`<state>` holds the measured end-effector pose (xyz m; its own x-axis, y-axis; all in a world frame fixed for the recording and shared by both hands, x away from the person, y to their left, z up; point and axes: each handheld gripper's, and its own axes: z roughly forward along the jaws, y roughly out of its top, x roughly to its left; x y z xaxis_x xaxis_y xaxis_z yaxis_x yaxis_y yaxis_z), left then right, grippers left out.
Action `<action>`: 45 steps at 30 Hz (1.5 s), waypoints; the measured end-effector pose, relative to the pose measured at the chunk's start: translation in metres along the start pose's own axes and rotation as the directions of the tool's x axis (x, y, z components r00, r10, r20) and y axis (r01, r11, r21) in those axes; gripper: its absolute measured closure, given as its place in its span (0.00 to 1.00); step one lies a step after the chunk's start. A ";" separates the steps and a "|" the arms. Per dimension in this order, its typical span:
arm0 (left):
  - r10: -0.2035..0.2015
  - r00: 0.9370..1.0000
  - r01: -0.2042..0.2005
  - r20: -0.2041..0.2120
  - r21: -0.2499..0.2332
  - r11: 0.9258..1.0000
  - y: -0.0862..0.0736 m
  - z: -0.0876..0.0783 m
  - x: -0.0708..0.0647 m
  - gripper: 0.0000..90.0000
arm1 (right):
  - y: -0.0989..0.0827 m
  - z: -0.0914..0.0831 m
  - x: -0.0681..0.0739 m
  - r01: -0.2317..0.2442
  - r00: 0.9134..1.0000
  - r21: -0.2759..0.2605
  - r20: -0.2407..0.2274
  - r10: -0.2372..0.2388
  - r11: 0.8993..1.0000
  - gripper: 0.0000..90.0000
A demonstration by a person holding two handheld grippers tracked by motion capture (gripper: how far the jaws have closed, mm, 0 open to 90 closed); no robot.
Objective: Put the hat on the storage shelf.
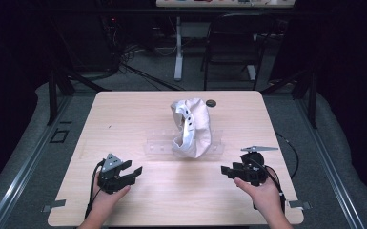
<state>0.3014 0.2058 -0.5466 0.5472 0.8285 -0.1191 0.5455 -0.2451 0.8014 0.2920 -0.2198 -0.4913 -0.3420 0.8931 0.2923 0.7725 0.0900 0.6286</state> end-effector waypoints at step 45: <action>0.048 0.998 -0.047 0.031 -0.022 0.999 0.002 0.014 -0.015 0.48 | -0.076 0.043 -0.017 0.066 0.991 -0.221 0.132 -0.038 0.973 0.52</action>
